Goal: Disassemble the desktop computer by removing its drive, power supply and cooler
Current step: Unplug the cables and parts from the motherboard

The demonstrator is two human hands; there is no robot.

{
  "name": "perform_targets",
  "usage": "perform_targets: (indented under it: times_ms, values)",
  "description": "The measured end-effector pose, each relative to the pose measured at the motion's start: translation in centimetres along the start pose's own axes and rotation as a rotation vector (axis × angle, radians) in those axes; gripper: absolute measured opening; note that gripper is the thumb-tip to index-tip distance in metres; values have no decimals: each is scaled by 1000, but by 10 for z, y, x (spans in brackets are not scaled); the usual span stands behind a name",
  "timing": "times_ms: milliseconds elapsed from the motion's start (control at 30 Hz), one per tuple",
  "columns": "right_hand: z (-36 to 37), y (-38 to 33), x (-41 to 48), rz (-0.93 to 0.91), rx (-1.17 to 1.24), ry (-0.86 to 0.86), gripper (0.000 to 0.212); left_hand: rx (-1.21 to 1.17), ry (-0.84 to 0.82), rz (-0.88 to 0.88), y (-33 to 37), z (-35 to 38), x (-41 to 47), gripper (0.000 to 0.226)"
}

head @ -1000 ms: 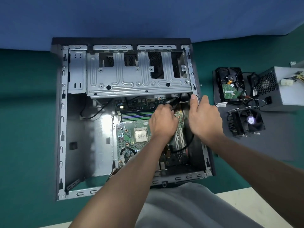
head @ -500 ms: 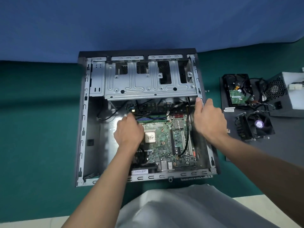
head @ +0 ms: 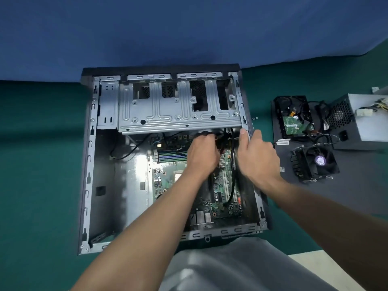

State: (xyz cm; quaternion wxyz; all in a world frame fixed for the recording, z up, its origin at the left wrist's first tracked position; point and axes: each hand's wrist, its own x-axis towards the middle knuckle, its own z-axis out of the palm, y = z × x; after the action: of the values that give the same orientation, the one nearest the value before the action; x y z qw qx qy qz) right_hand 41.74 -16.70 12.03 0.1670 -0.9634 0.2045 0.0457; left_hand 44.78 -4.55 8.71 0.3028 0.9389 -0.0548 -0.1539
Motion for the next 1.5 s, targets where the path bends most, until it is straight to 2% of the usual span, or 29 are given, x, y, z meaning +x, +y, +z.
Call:
perform_targets:
  times_ms: [67, 167, 300, 467, 600, 733, 867, 1033, 1133, 1233, 1400, 1500]
  values:
    - [-1, 1, 1, -2, -4, -16, 58, 70, -67, -46, -6, 4, 12, 10]
    - [0, 2, 2, 9, -33, -25, 59, 84, -171, -71, -10, 9, 27, 19]
    - [0, 1, 2, 24, -66, -43, 43, -19, -251, -112, -14, 23, 46, 26]
    - [-2, -2, 1, 19, -82, -30, 42, -105, -329, -204, -13, 37, 56, 23]
    - [-3, -4, 1, 11, -91, -17, 42, -170, -314, -199, -8, 41, 59, 15]
    - [-3, -4, 2, 12, -87, -13, 42, -151, -180, -146, -4, 43, 58, 20]
    - [-2, -3, 1, 8, -82, -4, 42, -154, -191, -175, -4, 47, 59, 21]
    - [-2, -3, 2, 6, -81, -4, 43, -191, -116, -237, 0, 47, 61, 19]
    - [-2, -3, 2, 3, -85, -5, 43, -176, -111, -163, -1, 47, 55, 23]
    - [-3, -3, 2, 3, -88, -9, 43, -127, -181, -116, -3, 50, 49, 29]
    - [-3, -2, 3, 0, -89, -14, 44, -220, -96, -210, 2, 46, 55, 23]
    - [-3, -2, 3, 0, -95, -17, 45, -190, -120, -191, 3, 46, 51, 24]
